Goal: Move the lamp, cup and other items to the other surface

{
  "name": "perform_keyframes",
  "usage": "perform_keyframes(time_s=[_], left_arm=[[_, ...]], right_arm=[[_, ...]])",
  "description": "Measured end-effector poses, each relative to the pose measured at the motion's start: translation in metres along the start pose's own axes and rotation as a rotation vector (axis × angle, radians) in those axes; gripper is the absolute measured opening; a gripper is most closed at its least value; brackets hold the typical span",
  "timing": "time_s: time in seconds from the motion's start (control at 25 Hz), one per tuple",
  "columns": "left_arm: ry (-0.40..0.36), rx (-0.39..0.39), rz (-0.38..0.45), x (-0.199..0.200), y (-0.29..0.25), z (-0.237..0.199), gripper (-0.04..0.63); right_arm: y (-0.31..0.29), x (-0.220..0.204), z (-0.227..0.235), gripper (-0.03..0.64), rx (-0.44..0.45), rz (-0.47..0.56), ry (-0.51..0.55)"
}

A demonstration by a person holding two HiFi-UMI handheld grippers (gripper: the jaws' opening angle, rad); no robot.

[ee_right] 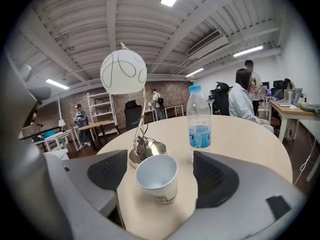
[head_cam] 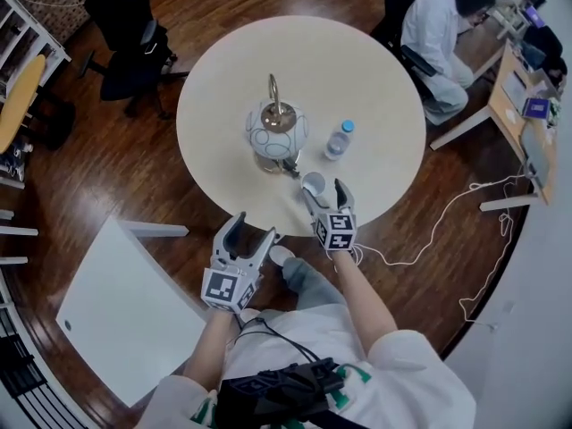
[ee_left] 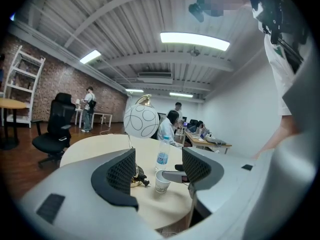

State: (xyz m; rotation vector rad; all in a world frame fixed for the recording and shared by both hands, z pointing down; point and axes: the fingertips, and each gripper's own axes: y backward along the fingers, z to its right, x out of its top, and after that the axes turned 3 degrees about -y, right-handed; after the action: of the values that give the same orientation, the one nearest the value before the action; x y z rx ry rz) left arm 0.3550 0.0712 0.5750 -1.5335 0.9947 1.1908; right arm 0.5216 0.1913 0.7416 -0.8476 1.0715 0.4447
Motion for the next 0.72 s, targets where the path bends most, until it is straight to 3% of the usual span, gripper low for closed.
perform_keyframes(time_s=[0.16, 0.4, 0.52, 0.72], left_arm=[[-0.027, 0.019, 0.017, 0.002, 0.017, -0.006, 0.295], [-0.034, 0.094, 0.077, 0.016, 0.074, -0.025, 0.295], [-0.049, 0.174, 0.088, 0.032, 0.114, -0.029, 0.295], [-0.088, 0.341, 0.149, 0.056, 0.179, -0.044, 0.295]], right_arm=[[0.034, 0.022, -0.012, 0.442, 0.047, 0.059, -0.042], [0.087, 0.066, -0.092, 0.44, 0.196, 0.181, -0.025], [0.1, 0.08, -0.155, 0.439, 0.325, 0.203, 0.024], [0.115, 0.079, -0.288, 0.437, 0.603, 0.197, 0.215]])
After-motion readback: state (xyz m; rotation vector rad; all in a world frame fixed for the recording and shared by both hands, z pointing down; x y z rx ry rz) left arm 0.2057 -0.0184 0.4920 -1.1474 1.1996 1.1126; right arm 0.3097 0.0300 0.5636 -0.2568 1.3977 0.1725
